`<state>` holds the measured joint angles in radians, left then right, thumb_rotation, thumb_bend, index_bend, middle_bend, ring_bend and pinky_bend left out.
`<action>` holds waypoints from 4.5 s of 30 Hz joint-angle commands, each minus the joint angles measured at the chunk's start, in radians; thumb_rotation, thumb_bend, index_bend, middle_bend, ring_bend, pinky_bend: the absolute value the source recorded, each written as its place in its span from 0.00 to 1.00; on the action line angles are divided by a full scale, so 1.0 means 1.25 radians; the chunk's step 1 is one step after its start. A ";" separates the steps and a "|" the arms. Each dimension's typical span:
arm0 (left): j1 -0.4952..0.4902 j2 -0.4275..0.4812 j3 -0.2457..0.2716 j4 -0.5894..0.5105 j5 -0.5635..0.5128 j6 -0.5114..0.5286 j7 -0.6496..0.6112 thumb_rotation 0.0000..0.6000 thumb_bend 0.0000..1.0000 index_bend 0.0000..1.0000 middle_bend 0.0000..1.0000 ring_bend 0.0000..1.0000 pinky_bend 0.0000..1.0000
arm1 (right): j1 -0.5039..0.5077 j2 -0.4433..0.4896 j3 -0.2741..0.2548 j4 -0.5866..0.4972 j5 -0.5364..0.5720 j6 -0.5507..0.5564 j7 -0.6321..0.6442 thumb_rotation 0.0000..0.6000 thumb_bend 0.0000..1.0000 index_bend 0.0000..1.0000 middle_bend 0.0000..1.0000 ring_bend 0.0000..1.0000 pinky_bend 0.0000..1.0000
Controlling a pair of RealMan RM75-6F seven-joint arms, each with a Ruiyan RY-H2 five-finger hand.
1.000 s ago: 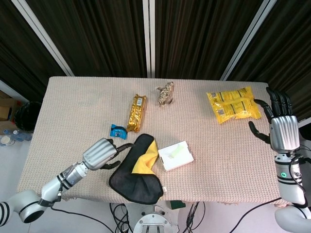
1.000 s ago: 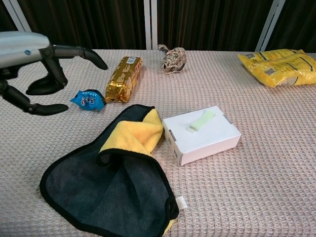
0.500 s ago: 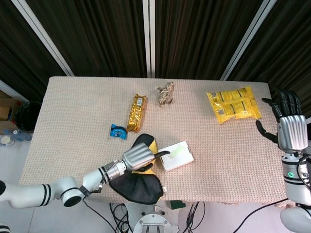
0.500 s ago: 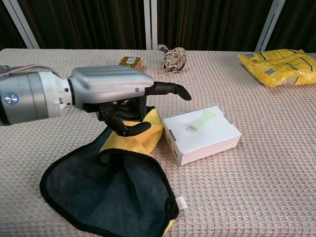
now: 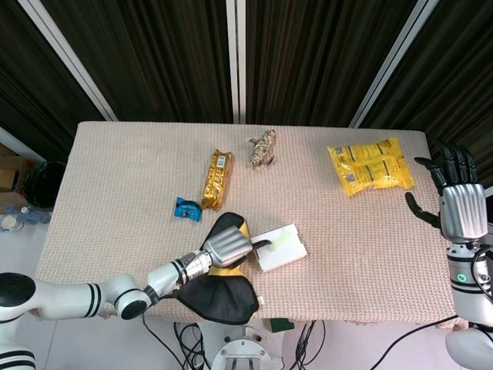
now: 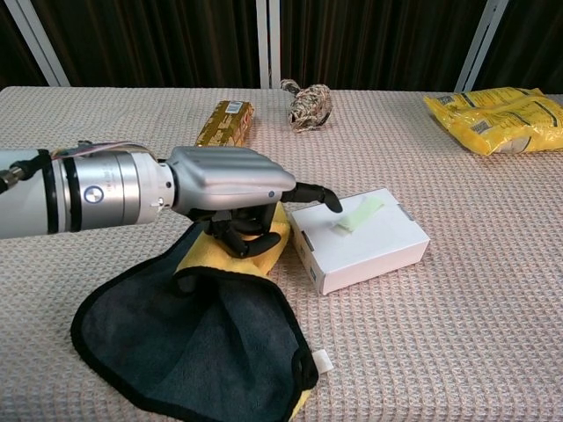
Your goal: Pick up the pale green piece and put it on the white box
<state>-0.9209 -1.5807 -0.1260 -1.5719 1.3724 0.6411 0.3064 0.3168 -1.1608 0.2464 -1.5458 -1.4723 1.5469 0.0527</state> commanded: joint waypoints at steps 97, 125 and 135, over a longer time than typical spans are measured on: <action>-0.074 -0.026 0.057 0.014 -0.039 0.037 0.002 1.00 0.56 0.13 0.98 0.86 0.66 | -0.007 -0.027 -0.002 0.053 0.006 -0.026 0.024 1.00 0.29 0.25 0.01 0.00 0.00; -0.086 -0.022 0.053 0.016 -0.060 0.036 0.007 1.00 0.57 0.13 0.98 0.86 0.66 | -0.006 -0.031 -0.002 0.061 0.010 -0.034 0.029 1.00 0.29 0.25 0.01 0.00 0.00; -0.094 -0.023 0.060 0.018 -0.081 0.020 0.024 1.00 0.57 0.13 0.98 0.86 0.66 | -0.006 -0.033 -0.005 0.063 0.009 -0.035 0.029 1.00 0.29 0.25 0.01 0.00 0.00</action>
<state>-1.0380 -1.6086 -0.0516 -1.5498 1.2720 0.6670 0.3352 0.3089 -1.2022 0.2407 -1.4664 -1.4612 1.5034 0.0891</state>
